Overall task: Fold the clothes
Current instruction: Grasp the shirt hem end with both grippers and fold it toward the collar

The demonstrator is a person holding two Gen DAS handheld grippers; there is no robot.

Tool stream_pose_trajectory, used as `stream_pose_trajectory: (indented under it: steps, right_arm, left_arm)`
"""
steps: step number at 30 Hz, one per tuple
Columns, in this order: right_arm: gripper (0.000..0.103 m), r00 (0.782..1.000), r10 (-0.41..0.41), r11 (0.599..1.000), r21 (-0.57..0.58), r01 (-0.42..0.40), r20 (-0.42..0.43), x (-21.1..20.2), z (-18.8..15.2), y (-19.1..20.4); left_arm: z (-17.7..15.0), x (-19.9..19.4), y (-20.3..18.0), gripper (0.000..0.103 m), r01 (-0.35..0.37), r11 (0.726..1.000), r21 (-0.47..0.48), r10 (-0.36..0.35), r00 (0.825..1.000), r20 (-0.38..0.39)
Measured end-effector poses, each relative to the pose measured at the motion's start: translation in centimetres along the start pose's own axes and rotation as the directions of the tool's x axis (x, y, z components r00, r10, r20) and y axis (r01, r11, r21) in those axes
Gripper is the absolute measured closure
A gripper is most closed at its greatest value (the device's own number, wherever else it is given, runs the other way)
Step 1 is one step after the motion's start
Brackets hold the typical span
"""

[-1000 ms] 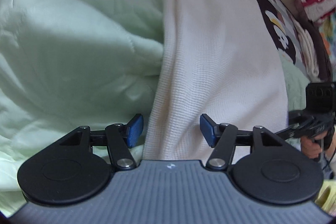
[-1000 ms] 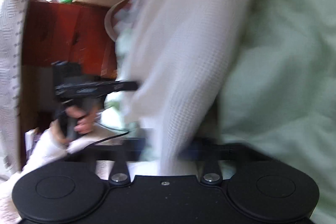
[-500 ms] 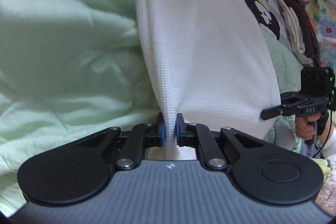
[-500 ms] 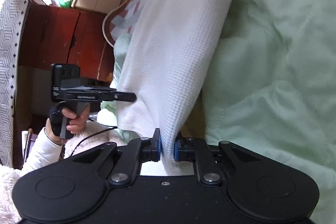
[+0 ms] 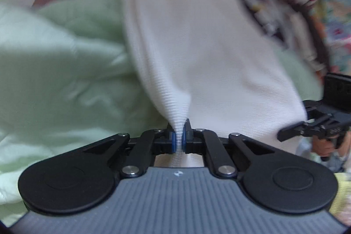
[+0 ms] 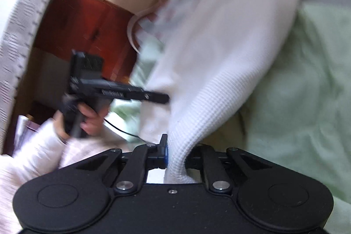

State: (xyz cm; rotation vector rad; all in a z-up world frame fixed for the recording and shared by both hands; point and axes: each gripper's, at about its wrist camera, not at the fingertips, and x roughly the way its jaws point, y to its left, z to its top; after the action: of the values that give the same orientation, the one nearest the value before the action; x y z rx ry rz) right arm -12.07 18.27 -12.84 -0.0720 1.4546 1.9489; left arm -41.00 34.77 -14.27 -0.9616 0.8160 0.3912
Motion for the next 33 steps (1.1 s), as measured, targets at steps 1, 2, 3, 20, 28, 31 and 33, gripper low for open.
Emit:
stream_pose_trajectory:
  steps: [1,2,3,20,28,31,33]
  right_arm:
    - [0.090,0.999,0.025,1.000,0.004,-0.025,0.029,-1.0,0.6,0.7]
    - [0.090,0.997,0.051,0.999,0.011,-0.052,0.065,-1.9,1.3,1.2]
    - [0.090,0.992,0.076,0.997,0.017,-0.078,0.100,-2.8,2.0,1.8]
    - [0.090,0.967,0.037,0.999,0.012,-0.041,0.250,-8.0,4.0,3.1]
    - [0.090,0.952,0.050,0.998,0.012,-0.056,0.303,-9.0,4.9,3.1]
    - [0.090,0.944,0.018,1.000,-0.006,-0.017,0.328,-9.5,5.2,3.2]
    - [0.090,0.934,-0.062,0.998,-0.009,0.069,0.351,-9.8,5.7,3.2]
  left_arm:
    - [0.3,-0.7,-0.4,0.098,0.039,0.999,-0.006,-0.039,0.999,0.028]
    - [0.7,-1.4,-0.8,0.098,0.088,0.996,-0.024,-0.086,0.994,0.066]
    - [1.1,-2.2,-1.1,0.098,0.149,0.988,-0.045,-0.143,0.983,0.113]
    - [0.7,5.4,-1.1,0.041,0.182,0.935,-0.304,-0.167,0.983,0.077]
    - [2.4,3.5,-3.9,0.092,0.269,0.941,-0.204,-0.219,0.946,0.239]
    - [3.0,1.3,-3.8,0.092,0.296,0.935,-0.197,-0.220,0.917,0.333]
    - [4.3,0.5,-3.8,0.092,0.297,0.933,-0.204,-0.203,0.901,0.384]
